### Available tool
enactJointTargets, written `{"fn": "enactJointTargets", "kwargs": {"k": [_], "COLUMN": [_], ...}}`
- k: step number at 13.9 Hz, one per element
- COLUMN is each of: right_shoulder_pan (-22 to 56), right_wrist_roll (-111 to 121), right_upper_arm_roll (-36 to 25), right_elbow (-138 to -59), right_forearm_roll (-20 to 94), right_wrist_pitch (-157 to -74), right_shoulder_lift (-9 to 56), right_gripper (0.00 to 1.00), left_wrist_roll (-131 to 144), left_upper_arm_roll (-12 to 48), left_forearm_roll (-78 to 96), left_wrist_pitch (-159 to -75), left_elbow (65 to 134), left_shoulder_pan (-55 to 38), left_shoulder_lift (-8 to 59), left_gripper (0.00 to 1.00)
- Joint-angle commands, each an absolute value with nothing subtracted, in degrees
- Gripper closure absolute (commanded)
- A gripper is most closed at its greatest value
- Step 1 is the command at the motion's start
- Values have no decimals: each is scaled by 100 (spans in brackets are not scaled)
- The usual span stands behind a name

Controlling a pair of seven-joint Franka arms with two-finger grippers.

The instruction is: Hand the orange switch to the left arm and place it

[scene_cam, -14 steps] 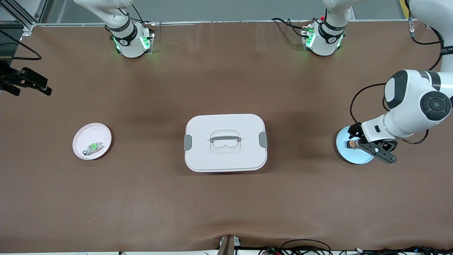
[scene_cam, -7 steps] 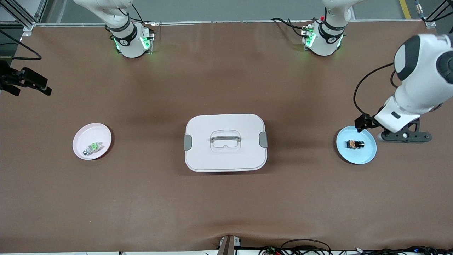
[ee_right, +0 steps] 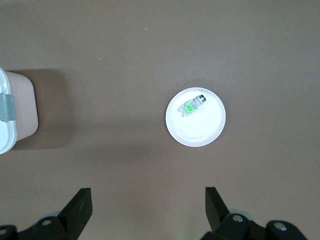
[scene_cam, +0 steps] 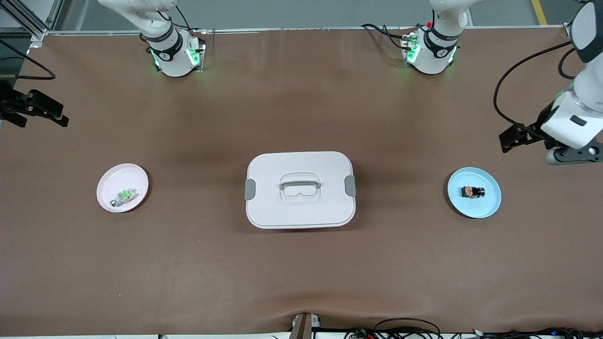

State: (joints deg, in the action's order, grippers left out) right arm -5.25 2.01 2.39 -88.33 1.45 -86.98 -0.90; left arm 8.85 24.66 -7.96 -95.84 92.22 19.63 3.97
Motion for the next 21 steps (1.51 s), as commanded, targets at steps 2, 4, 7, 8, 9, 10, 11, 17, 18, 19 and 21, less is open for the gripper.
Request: {"fn": "enactJointTargets", "kwargs": {"k": [2, 4, 7, 8, 9, 10, 11, 17, 18, 19, 21], "right_shoulder_pan": [-607, -606, -606, -606, -606, -606, -606, -598, -598, -598, -598], "right_wrist_roll": [281, 281, 281, 281, 273, 272, 272, 273, 281, 281, 281], "right_upper_arm_roll": [316, 316, 325, 316, 325, 325, 325, 325, 325, 325, 325], "right_elbow": [-8754, -8754, -8754, -8754, -8754, -8754, -8754, -8754, -8754, -8754, -8754], "right_forearm_roll": [132, 132, 132, 132, 132, 132, 132, 132, 132, 132, 132], "right_wrist_pitch": [-8657, -8657, -8657, -8657, -8657, -8657, -8657, -8657, -8657, -8657, -8657], "right_shoulder_lift": [-35, -35, -26, -26, -26, -26, -26, -26, -26, -26, -26], "right_gripper": [0, 0, 0, 0, 0, 0, 0, 0, 0, 0, 0], "left_wrist_roll": [494, 483, 545, 536, 536, 562, 606, 606, 606, 615, 633], "left_upper_arm_roll": [1189, 723, 387, 387, 378, 378, 378, 439, 448, 448, 510], "left_forearm_roll": [-520, -291, -44, -35, -35, -35, -35, -70, -70, -70, -88], "left_wrist_pitch": [-9159, -8887, -8666, -8640, -8605, -8544, -8517, -8508, -8508, -8508, -8508], "left_elbow": [9123, 9123, 9193, 9228, 9237, 9237, 9255, 9308, 9308, 9308, 9308], "left_shoulder_pan": [996, 582, 246, 229, 142, 88, 53, 26, 18, 9, 26], "left_shoulder_lift": [246, 132, -96, -201, -263, -325, -395, -483, -492, -501, -518], "left_gripper": [0, 0, 0, 0, 0, 0, 0, 0, 0, 0, 0]}}
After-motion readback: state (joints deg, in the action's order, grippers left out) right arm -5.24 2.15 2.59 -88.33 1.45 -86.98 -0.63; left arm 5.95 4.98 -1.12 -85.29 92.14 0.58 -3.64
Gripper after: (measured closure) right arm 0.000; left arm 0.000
